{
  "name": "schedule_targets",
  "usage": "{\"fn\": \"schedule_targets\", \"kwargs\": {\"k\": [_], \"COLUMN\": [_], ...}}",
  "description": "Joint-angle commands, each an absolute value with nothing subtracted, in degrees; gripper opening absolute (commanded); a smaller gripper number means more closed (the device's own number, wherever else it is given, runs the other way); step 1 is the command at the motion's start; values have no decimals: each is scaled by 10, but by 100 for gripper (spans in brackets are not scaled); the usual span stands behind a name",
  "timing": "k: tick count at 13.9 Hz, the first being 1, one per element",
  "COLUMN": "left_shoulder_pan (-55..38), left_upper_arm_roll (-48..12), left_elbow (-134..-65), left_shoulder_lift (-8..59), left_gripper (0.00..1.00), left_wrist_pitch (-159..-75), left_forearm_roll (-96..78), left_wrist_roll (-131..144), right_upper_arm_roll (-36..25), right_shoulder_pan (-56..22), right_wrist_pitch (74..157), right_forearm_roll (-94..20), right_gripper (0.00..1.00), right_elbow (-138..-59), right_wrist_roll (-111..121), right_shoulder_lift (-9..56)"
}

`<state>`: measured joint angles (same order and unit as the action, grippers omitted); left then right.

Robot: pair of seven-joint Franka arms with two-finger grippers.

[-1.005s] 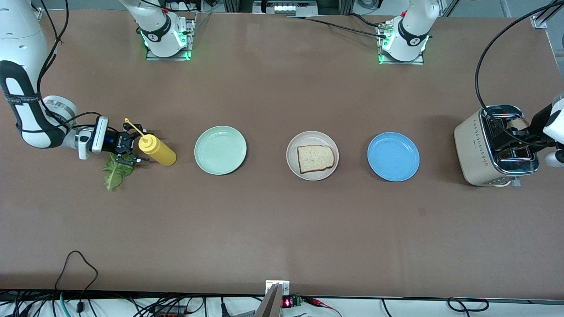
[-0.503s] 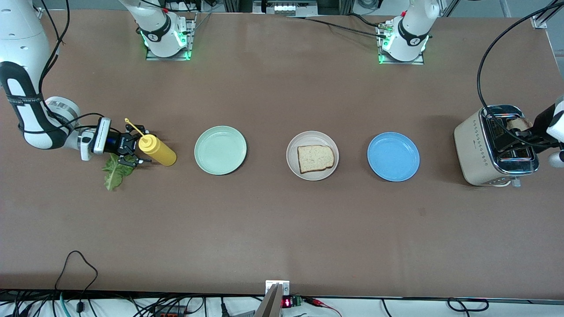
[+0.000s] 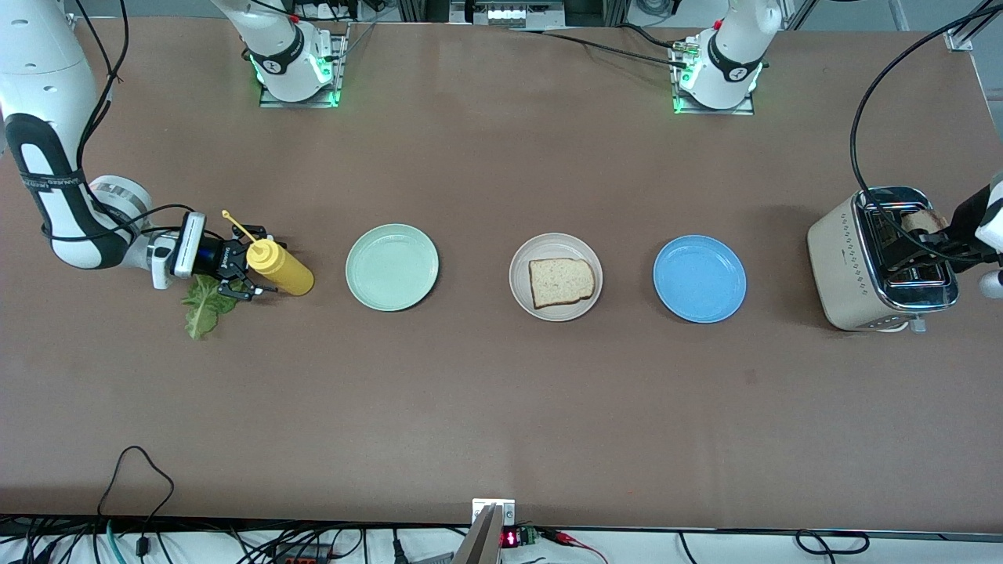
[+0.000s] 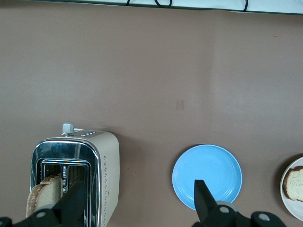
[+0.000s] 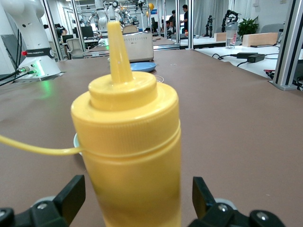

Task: Make sandwich in beige plate with both arms
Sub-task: 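Grasp the yellow squeeze bottle with the right gripper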

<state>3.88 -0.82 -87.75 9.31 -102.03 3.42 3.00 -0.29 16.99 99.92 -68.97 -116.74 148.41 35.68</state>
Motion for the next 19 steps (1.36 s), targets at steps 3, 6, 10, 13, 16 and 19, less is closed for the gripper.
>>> {"fn": "schedule_targets", "kwargs": {"k": [3, 6, 10, 13, 16, 19], "left_shoulder_pan": [40, 40, 40, 40, 41, 41], "left_upper_arm_roll": [-8, -8, -9, -10, -10, -11], "left_elbow": [-869, -869, -870, -873, -876, -884], "left_shoulder_lift": [97, 97, 97, 94, 90, 73], "left_gripper": [100, 100, 100, 100, 100, 100], "left_wrist_pitch": [-1021, -1021, -1018, -1012, -996, -958], "left_forearm_roll": [49, 49, 48, 37, 12, -18], "left_wrist_roll": [20, 20, 20, 21, 24, 27], "right_upper_arm_roll": [0, 0, 0, 2, 19, 40], "right_shoulder_pan": [166, 166, 165, 164, 163, 153], "right_wrist_pitch": [1004, 1005, 1011, 1020, 1034, 1066], "right_forearm_roll": [-713, -717, -729, -729, -728, -726], "right_gripper": [80, 29, 10, 8, 7, 7], "right_elbow": [-1159, -1159, -1159, -1158, -1159, -1163], "right_wrist_roll": [1491, 1491, 1481, 1448, 1395, 1323], "right_shoulder_lift": [367, 367, 361, 352, 319, 281]}}
